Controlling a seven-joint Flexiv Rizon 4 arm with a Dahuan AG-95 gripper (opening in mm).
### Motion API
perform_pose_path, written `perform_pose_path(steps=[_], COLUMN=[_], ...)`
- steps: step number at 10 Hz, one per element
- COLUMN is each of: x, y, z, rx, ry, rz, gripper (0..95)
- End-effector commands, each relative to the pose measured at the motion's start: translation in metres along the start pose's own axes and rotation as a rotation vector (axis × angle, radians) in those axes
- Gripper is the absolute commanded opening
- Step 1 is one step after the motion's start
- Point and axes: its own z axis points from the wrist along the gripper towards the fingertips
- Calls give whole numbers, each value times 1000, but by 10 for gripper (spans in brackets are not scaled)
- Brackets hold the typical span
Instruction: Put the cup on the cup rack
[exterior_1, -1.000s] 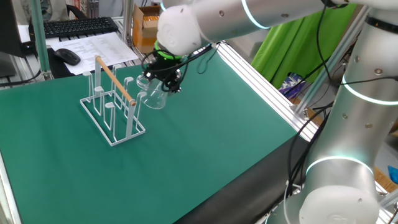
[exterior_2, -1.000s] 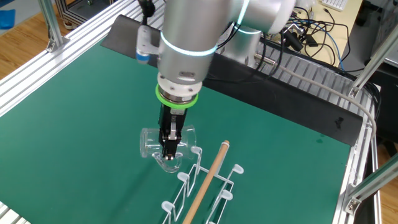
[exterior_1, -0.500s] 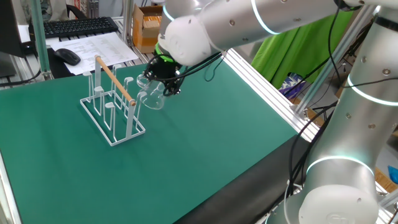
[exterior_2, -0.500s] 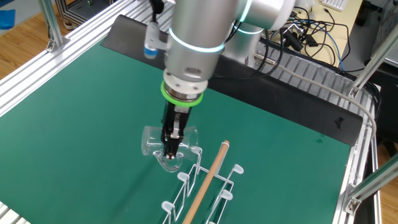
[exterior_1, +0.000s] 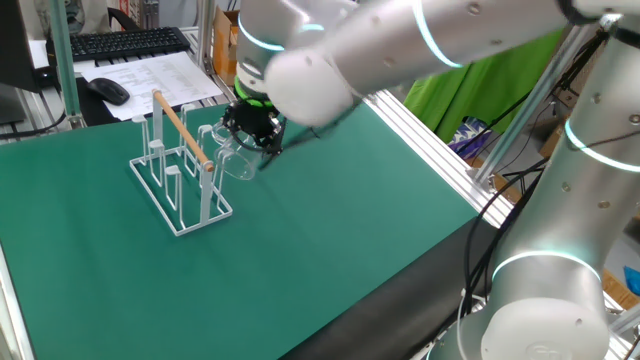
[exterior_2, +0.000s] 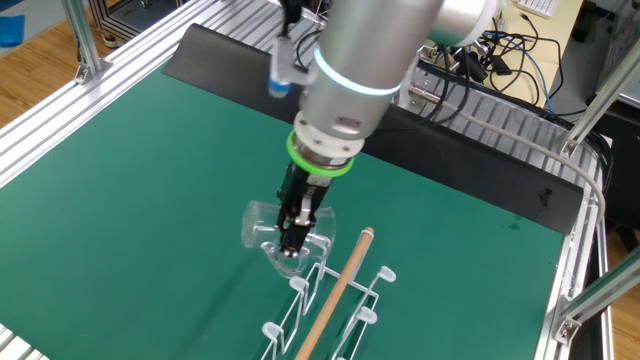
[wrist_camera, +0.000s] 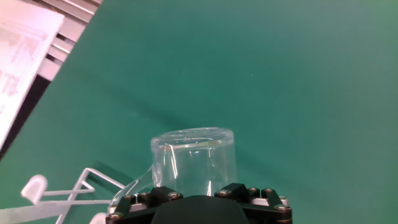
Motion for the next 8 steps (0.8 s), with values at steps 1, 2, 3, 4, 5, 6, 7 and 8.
perform_pose_path(steps=[1,2,3,4,5,6,7,8], x=[0,0,1,1,1,2,3,4], y=[2,2,2,2,3,3,4,6], z=[0,0,0,0,1,1,2,4], rx=[-56,-71,-77,-78,-79,-81,-80,-78], ry=[-83,-105,-128,-131,-122,-117,-119,-122], rz=[-44,-38,-47,-48,-36,-22,-20,-21], gripper=[0,0,0,0,0,0,0,0])
